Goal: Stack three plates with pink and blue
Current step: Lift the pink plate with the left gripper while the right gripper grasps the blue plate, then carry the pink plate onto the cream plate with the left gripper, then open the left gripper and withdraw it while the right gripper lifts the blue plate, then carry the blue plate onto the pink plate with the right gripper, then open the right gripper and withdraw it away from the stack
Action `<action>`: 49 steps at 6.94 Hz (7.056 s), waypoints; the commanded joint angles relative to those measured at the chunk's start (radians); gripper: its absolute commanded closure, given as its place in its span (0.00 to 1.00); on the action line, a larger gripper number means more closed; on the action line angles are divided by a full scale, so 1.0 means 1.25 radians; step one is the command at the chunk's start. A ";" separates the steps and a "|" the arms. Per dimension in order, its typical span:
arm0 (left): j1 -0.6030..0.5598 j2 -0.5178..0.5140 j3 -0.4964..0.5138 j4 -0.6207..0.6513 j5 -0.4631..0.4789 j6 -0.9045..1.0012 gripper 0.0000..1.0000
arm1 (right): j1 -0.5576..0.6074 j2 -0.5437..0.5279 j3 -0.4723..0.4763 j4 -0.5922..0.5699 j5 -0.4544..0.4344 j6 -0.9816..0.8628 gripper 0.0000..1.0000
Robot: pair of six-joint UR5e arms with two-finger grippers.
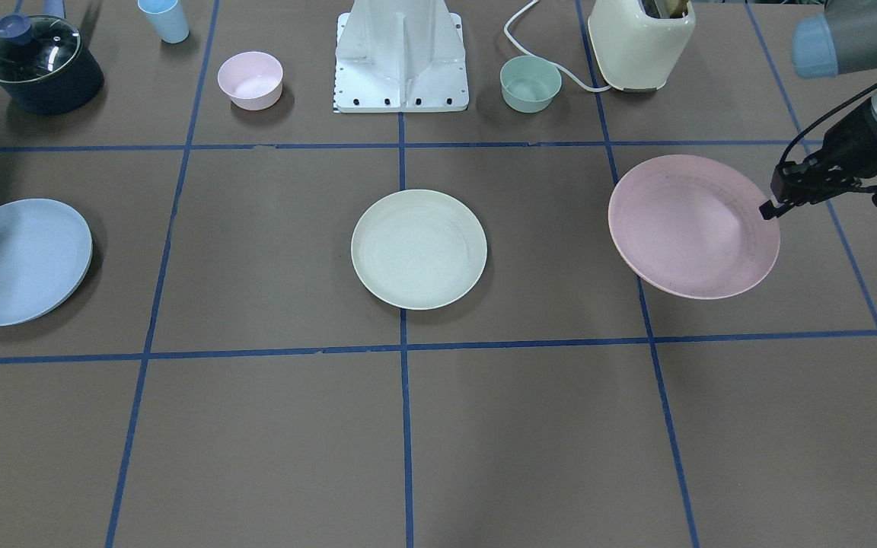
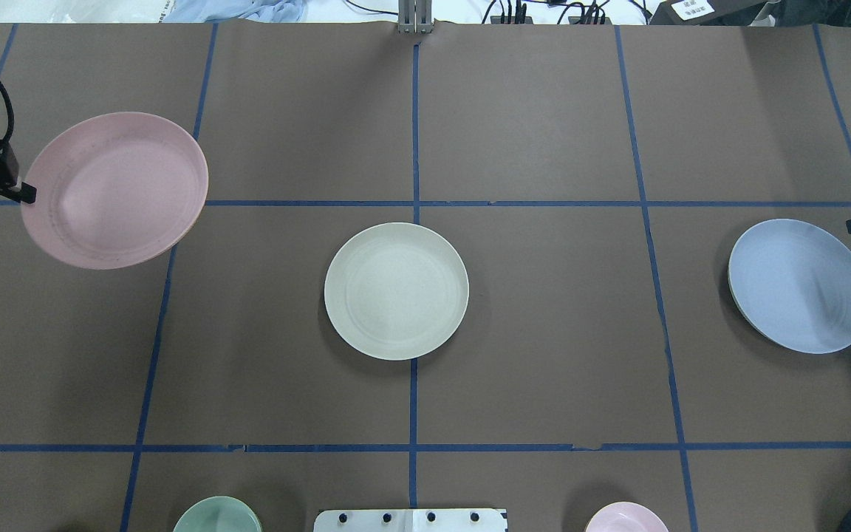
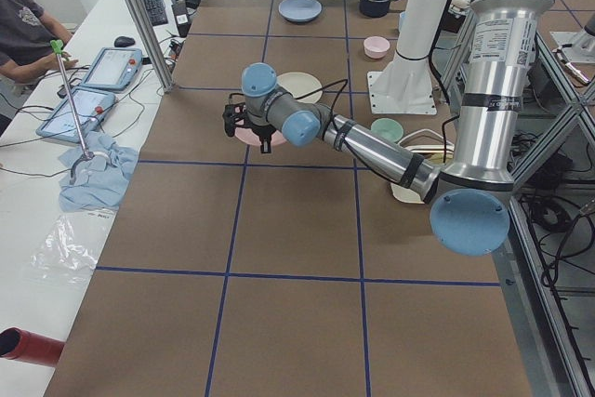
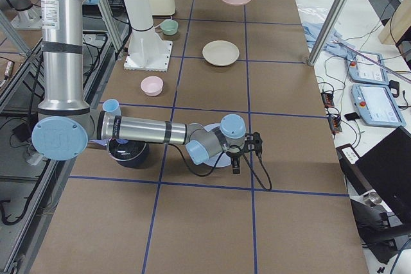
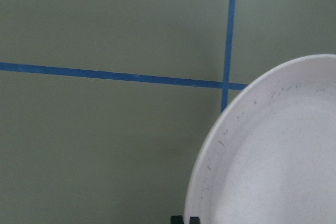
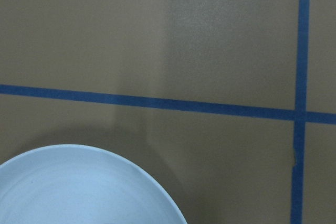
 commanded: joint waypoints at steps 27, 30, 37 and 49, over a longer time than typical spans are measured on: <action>0.313 -0.255 0.078 -0.043 0.217 -0.334 0.00 | -0.164 0.226 0.179 0.080 0.049 0.526 1.00; 0.264 -0.149 0.002 0.042 0.222 -0.129 0.00 | -0.404 0.263 0.278 -0.021 -0.157 0.651 1.00; 0.068 0.023 0.010 0.039 0.216 0.253 0.00 | -0.600 0.438 0.205 -0.200 -0.370 0.645 1.00; -0.128 0.077 0.051 0.059 0.217 0.569 0.00 | -0.321 0.289 0.360 -0.510 -0.199 0.340 0.00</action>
